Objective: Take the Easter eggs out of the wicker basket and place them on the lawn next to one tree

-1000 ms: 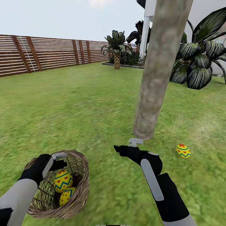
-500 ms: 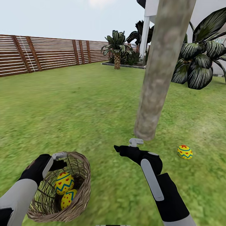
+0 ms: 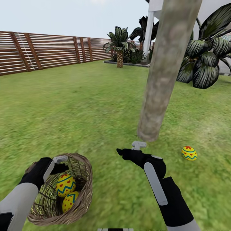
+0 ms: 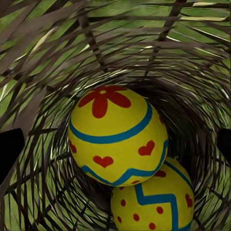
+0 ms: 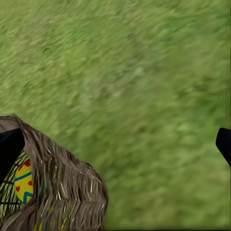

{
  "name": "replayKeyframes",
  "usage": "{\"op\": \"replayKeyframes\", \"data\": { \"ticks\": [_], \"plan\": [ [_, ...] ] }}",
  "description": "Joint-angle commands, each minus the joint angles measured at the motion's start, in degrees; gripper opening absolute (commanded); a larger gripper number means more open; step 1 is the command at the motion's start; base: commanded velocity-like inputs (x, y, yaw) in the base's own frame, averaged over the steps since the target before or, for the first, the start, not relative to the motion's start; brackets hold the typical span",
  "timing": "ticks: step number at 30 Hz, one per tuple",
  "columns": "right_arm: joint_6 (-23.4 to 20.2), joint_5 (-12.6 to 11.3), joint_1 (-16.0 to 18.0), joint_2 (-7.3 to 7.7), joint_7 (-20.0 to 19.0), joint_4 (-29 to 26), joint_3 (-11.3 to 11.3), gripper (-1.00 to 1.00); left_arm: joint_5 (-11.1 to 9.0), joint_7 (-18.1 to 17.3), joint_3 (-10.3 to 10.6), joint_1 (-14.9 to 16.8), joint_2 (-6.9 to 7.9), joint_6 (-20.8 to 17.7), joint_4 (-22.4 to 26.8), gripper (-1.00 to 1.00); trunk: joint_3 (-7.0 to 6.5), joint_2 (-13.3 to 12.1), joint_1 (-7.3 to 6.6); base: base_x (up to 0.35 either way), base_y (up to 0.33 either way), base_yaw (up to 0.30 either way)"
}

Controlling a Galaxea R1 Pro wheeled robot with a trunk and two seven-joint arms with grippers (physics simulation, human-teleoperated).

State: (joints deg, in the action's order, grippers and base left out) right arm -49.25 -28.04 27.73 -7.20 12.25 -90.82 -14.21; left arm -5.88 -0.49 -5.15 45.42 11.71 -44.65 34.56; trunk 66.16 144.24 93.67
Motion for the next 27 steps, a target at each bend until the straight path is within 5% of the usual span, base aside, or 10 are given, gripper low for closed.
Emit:
{"op": "replayKeyframes", "data": {
  "ticks": [1, 27],
  "plan": [
    [-0.2, -0.6, 0.0, -0.01, 0.6, -0.1, 0.0, 1.00, -0.4, 0.0, -0.1, 0.0, -0.01, -0.3, 0.1, 1.00, 0.28, 0.0, 0.01, 0.000, 0.000, 0.000],
    [-0.2, -0.6, 0.0, -0.05, 0.6, -0.1, -0.1, 1.00, -0.3, 0.0, 0.1, 0.0, -0.39, 0.4, 1.3, 1.00, 6.04, 0.4, 0.68, 0.000, 0.000, 0.000]
  ]
}}
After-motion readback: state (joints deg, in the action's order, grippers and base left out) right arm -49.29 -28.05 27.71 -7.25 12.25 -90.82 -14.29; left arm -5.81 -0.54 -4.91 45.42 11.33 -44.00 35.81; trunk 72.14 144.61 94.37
